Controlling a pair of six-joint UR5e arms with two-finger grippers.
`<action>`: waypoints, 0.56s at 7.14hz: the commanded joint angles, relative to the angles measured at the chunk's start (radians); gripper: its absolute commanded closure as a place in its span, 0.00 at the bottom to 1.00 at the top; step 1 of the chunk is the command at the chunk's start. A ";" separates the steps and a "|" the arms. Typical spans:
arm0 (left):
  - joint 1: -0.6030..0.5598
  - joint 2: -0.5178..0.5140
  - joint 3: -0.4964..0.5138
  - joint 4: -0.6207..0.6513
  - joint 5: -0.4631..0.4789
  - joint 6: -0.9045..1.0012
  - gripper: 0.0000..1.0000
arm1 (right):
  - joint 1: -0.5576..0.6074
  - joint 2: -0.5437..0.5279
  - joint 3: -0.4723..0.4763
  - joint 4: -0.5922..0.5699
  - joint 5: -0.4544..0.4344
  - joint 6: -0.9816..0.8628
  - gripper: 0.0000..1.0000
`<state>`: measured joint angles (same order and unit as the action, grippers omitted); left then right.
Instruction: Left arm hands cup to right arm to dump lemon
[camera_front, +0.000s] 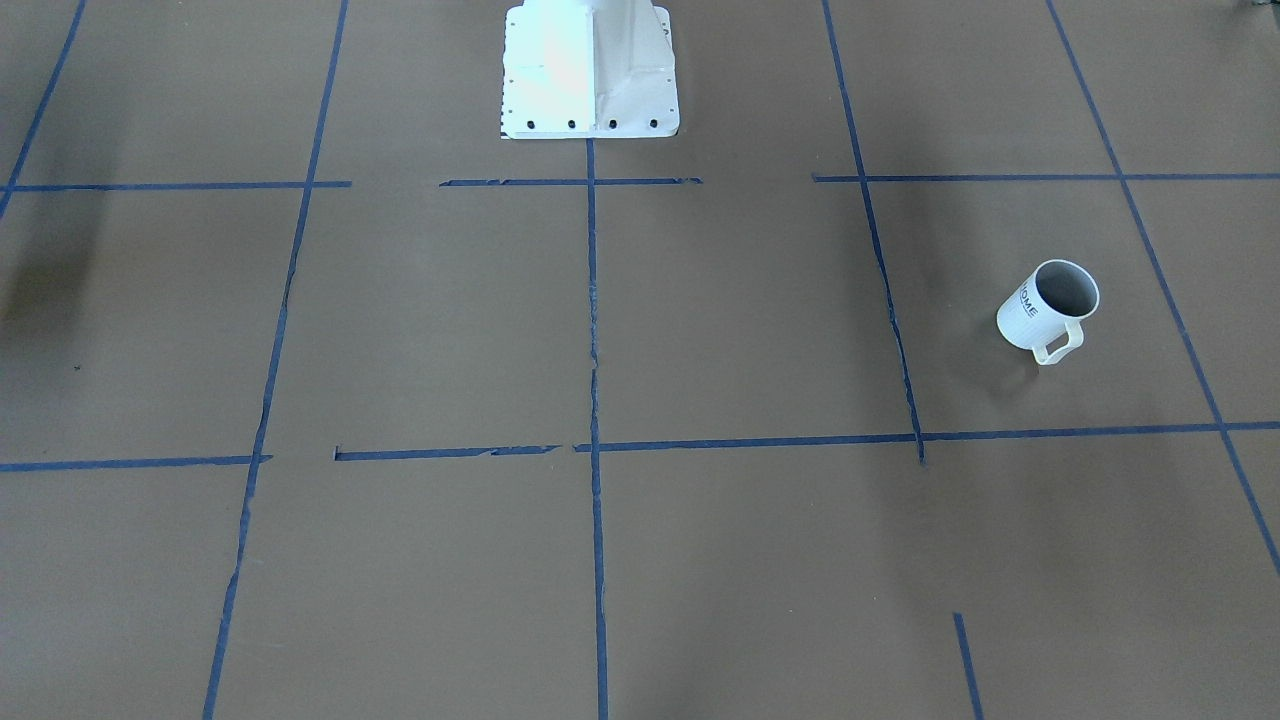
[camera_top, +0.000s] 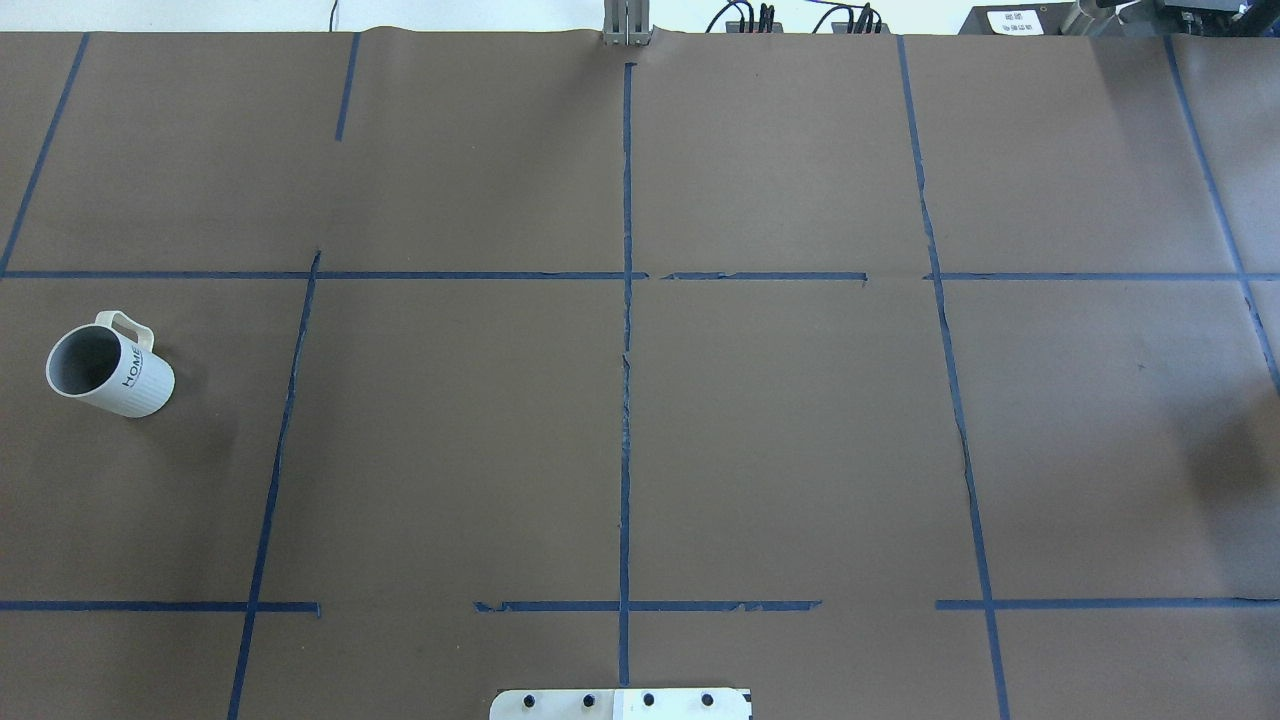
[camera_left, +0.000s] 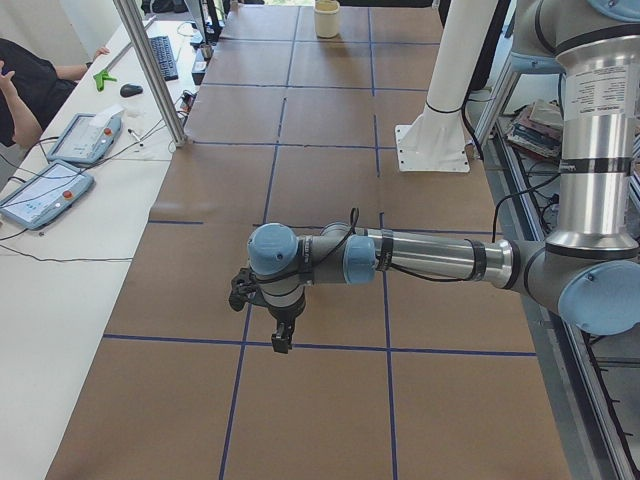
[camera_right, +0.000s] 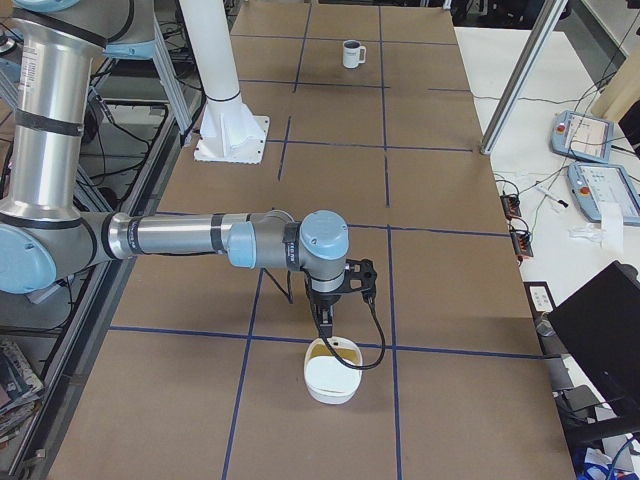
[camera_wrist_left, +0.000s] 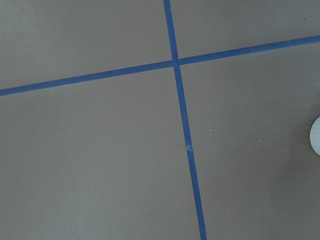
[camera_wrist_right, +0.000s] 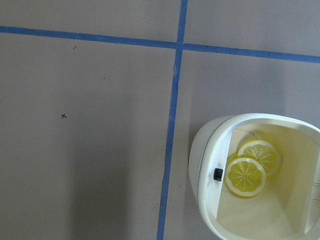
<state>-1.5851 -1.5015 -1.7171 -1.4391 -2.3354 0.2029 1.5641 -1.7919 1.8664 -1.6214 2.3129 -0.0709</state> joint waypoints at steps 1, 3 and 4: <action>0.001 0.003 0.017 0.000 0.007 0.000 0.00 | -0.001 -0.001 -0.004 0.000 -0.001 0.002 0.00; 0.001 0.003 0.016 -0.003 0.010 0.000 0.00 | -0.001 0.002 -0.018 0.006 -0.001 0.002 0.00; 0.001 0.004 0.014 -0.003 0.010 0.001 0.00 | -0.001 0.002 -0.019 0.006 -0.001 0.002 0.00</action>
<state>-1.5846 -1.4983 -1.7015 -1.4412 -2.3265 0.2024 1.5632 -1.7910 1.8509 -1.6161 2.3117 -0.0691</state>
